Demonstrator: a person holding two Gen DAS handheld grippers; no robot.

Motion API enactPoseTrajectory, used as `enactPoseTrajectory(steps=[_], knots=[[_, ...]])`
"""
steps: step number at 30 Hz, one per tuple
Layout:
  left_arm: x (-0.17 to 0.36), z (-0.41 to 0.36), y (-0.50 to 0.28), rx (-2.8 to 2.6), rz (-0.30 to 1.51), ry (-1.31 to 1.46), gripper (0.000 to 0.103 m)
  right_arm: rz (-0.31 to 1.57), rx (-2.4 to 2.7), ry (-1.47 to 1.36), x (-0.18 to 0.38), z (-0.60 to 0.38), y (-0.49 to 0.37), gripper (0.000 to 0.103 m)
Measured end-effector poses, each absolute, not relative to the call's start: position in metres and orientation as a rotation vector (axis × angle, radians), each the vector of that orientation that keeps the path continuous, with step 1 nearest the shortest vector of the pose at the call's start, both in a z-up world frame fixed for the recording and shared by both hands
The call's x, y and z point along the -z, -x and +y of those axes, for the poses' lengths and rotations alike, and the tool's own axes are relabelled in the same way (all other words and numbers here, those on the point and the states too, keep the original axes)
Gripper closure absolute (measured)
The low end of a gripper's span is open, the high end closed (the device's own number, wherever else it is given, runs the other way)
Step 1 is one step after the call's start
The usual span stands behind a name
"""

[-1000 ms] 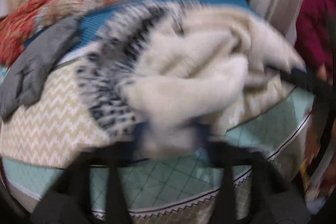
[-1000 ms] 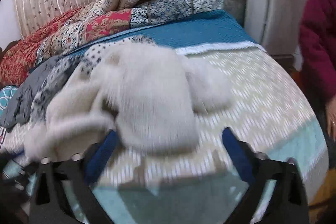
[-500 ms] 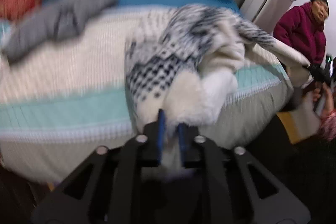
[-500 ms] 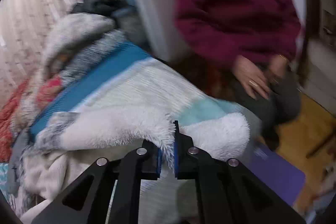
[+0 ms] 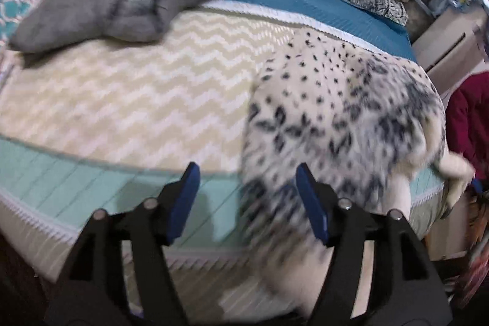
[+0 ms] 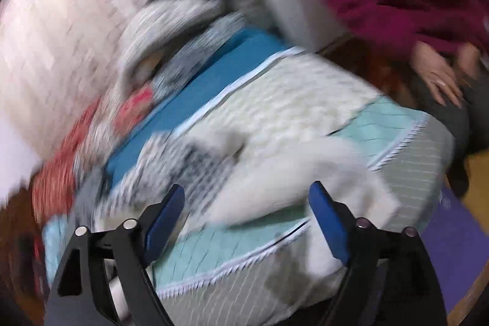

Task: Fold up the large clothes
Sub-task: 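Lift the sweater with both grippers and shake it out in the air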

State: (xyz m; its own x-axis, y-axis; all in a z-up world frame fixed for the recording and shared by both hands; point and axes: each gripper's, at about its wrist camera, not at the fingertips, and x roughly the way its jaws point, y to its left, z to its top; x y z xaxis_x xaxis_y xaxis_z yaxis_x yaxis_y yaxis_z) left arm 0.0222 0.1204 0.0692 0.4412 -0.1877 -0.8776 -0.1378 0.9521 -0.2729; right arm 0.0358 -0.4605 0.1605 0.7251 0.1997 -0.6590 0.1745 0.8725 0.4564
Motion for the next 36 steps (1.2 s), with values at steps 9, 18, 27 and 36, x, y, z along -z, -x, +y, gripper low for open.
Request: enactPoseTrajectory(steps=[9,18,27,36], knots=[[-0.027,0.104,-0.153,0.005,1.2,0.359,0.036,0.867,-0.183,-0.296,-0.161,-0.389,-0.039,0.033],[-0.052,0.063,-0.12,0.099,1.133,0.252,0.095,0.851,-0.254,-0.12,-0.17,-0.354,-0.249,0.033],[-0.165,0.1,-0.073,-0.013,0.867,0.166,0.096,1.007,-0.411,-0.104,-0.147,-0.281,-0.288,0.103],[-0.367,0.108,0.004,0.055,0.398,0.146,0.097,0.433,-0.438,-0.146,-0.381,-0.351,-0.118,0.103]])
